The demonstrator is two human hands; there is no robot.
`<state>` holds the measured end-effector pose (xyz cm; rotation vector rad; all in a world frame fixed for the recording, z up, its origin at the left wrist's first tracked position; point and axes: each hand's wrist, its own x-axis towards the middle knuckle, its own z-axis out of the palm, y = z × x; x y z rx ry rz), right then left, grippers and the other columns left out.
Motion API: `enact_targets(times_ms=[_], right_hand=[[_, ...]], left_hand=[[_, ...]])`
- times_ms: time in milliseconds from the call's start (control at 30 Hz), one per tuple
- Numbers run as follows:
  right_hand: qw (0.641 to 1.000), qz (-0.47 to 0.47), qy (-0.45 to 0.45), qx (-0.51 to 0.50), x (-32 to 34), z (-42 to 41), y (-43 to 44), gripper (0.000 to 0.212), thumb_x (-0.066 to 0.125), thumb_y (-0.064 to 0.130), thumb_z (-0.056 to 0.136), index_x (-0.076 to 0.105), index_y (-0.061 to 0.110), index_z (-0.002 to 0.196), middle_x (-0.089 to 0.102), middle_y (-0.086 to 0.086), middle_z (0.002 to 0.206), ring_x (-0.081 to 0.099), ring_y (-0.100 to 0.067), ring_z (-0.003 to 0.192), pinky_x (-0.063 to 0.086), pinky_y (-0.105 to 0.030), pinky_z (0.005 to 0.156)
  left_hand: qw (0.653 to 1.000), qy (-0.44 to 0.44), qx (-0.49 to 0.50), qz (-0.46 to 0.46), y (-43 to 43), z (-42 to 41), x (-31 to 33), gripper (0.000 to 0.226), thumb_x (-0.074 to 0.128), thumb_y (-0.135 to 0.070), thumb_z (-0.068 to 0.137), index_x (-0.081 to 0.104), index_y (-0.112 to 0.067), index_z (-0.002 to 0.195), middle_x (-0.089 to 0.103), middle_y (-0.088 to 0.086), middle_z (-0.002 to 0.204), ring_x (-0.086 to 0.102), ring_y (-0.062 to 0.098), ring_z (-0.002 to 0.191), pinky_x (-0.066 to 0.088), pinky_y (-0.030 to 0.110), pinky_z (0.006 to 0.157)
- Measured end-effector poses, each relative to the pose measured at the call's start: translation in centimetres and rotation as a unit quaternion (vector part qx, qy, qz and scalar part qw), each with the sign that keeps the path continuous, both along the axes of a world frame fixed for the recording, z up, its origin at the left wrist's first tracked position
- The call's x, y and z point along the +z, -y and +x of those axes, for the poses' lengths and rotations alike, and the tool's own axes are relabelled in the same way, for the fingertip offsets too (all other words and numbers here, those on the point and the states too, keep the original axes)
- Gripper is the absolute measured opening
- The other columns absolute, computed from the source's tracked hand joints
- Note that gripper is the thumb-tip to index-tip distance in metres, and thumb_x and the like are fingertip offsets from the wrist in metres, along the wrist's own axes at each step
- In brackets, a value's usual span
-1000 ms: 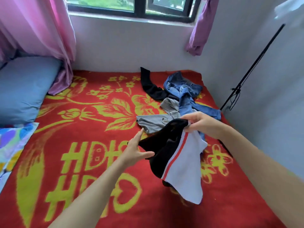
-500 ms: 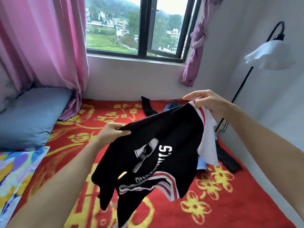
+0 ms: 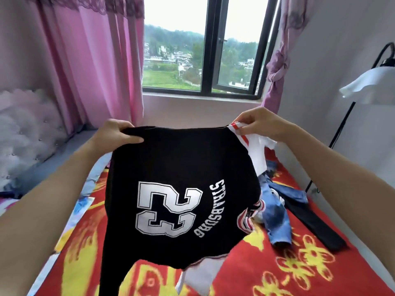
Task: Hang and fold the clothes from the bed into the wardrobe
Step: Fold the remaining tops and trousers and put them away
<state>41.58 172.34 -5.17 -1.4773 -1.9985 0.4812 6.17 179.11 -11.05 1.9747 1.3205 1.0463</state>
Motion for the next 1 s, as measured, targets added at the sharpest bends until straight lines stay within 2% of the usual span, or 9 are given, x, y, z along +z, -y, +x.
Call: enact_targets(times_ms=[100,167,267,333,400,600,700,833,1000], right_hand=[[0.998,-0.012,-0.045,0.041,0.8,-2.6,-0.8,0.008,0.072,0.007,0.079,0.070,0.014,0.081,0.062,0.014,0.061,0.053,-0.001,0.063,0.043,-0.015,0.067],[0.996,-0.024,-0.053,0.068,1.0,-5.0,-1.3,0.005,0.073,0.012,0.079,0.071,0.016,0.078,0.062,0.010,0.064,0.052,-0.004,0.065,0.041,-0.016,0.066],[0.994,-0.030,-0.008,0.103,1.3,-8.8,-2.0,0.013,0.073,0.015,0.079,0.073,0.007,0.089,0.063,-0.002,0.077,0.051,-0.007,0.069,0.039,-0.016,0.065],[0.995,-0.029,0.008,0.097,1.0,-10.3,-2.8,0.020,0.074,0.014,0.078,0.072,0.005,0.096,0.064,-0.001,0.082,0.053,-0.008,0.070,0.041,-0.016,0.067],[0.996,-0.037,-0.046,0.073,0.0,-10.3,-3.6,0.025,0.075,0.011,0.076,0.071,0.005,0.100,0.064,0.002,0.080,0.056,-0.005,0.069,0.045,-0.011,0.065],[0.958,-0.105,-0.261,-0.044,-8.9,-7.3,-3.9,0.038,0.053,0.033,0.094,0.058,0.010,0.123,0.060,-0.002,0.117,0.053,-0.010,0.101,0.042,-0.016,0.072],[0.928,-0.240,-0.281,-0.052,-15.9,-5.1,-2.3,0.053,0.041,0.045,0.096,0.041,0.014,0.139,0.043,-0.005,0.142,0.038,-0.019,0.132,0.036,-0.026,0.095],[0.919,-0.328,-0.220,0.005,-22.9,-4.6,0.2,0.073,0.059,0.035,0.090,0.018,0.023,0.149,0.027,-0.004,0.152,0.032,-0.017,0.137,0.032,-0.027,0.101],[0.904,-0.262,-0.330,-0.067,-23.8,-6.8,-0.8,0.102,0.073,0.027,0.080,0.000,0.022,0.150,0.021,-0.011,0.153,0.031,-0.022,0.135,0.031,-0.038,0.110]], left_hand=[[0.997,-0.067,-0.011,-0.042,0.5,0.3,-0.7,0.092,0.080,-0.046,0.045,0.049,-0.032,0.130,0.056,-0.005,0.115,0.050,0.011,0.112,0.036,0.020,0.097],[0.993,-0.041,-0.085,-0.072,1.8,2.6,-1.0,0.115,0.078,-0.051,0.040,0.030,-0.035,0.143,0.045,-0.008,0.131,0.041,0.008,0.125,0.030,0.023,0.102],[0.964,0.086,-0.208,-0.139,3.5,7.1,-1.2,0.081,0.081,-0.041,0.055,0.051,-0.023,0.129,0.065,-0.003,0.117,0.061,0.011,0.108,0.048,0.024,0.091],[0.959,0.156,-0.178,-0.157,4.4,9.4,-1.6,0.028,0.075,-0.026,0.073,0.065,-0.016,0.097,0.073,-0.006,0.085,0.068,0.010,0.085,0.052,0.019,0.072],[0.953,0.224,-0.096,-0.181,4.5,10.6,-2.2,0.006,0.066,-0.019,0.086,0.067,-0.013,0.086,0.073,-0.006,0.074,0.067,0.013,0.079,0.052,0.020,0.066],[0.890,0.387,-0.045,-0.237,4.1,10.0,-3.8,0.017,0.056,-0.021,0.093,0.066,-0.008,0.097,0.071,0.007,0.095,0.070,0.015,0.081,0.057,0.024,0.071],[0.864,0.437,-0.055,-0.243,4.4,9.4,-4.0,0.020,0.051,-0.023,0.095,0.064,-0.009,0.101,0.073,0.004,0.092,0.070,0.014,0.083,0.057,0.023,0.070],[0.843,0.479,-0.075,-0.231,4.6,8.4,-3.7,0.043,0.052,-0.031,0.087,0.056,-0.010,0.125,0.068,0.006,0.114,0.066,0.016,0.102,0.056,0.025,0.077],[0.830,0.506,-0.083,-0.219,4.8,6.7,-3.2,0.048,0.055,-0.039,0.084,0.061,-0.012,0.124,0.063,0.007,0.124,0.062,0.017,0.112,0.054,0.029,0.084]])
